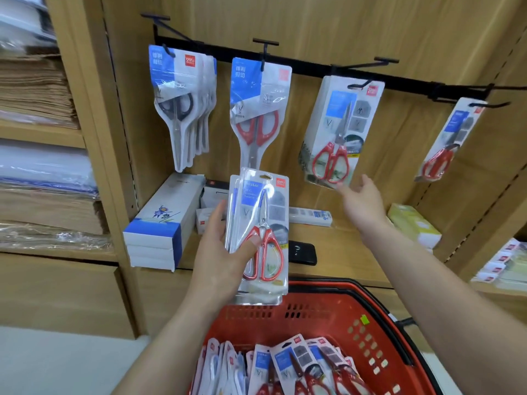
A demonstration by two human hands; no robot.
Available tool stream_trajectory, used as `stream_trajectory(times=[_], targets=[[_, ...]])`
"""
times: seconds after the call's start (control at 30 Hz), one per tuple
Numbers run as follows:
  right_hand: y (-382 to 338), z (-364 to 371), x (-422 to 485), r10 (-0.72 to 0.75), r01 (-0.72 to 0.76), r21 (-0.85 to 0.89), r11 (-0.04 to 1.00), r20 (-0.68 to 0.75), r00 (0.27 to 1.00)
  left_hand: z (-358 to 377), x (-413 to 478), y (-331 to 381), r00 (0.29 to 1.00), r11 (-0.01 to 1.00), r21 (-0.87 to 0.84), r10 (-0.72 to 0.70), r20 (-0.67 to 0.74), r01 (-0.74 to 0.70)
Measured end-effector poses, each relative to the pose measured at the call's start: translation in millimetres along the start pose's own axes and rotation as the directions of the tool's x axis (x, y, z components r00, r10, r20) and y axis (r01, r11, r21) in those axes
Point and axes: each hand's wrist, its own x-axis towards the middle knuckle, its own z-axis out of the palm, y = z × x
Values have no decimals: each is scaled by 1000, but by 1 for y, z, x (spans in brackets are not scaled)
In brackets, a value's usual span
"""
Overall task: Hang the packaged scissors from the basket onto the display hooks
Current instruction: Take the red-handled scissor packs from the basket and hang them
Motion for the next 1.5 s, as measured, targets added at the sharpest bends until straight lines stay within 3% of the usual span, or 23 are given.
stream_trajectory(times=[0.07,0.17,0.23,0.33,0.67,0.9,1.1,1.33,1.5], targets=[[10,10,-32,38,-46,45,998,147,988,0,1,0,1000,1000,-7,5,4,-5],[23,23,-93,27,-128,181,975,476,879,1,2,-4,1000,1000,-9,14,-16,-14],[28,27,-123,-26,-112,210,971,563,826,2,1,-6,999,1000,2,18,-31,-18],[36,32,-139,-58,-100,292,951,488,871,7,-3,-6,999,1000,9,19,-31,-19],[73,-18,-127,65,-192,486,853,266,962,22,-23,-5,999,994,104,-24,-43,28],[84,-84,-109,67,-116,556,823,107,992,46,-32,10,997,991,111,-67,-46,72],[72,-163,-39,61,11,535,845,-117,991,95,-24,32,999,995,90,-48,17,47],[52,-216,41,75,19,486,873,-174,982,160,6,55,995,997,56,43,95,-48],[63,-222,63,89,29,492,870,-213,973,184,20,58,992,998,48,33,121,-39]])
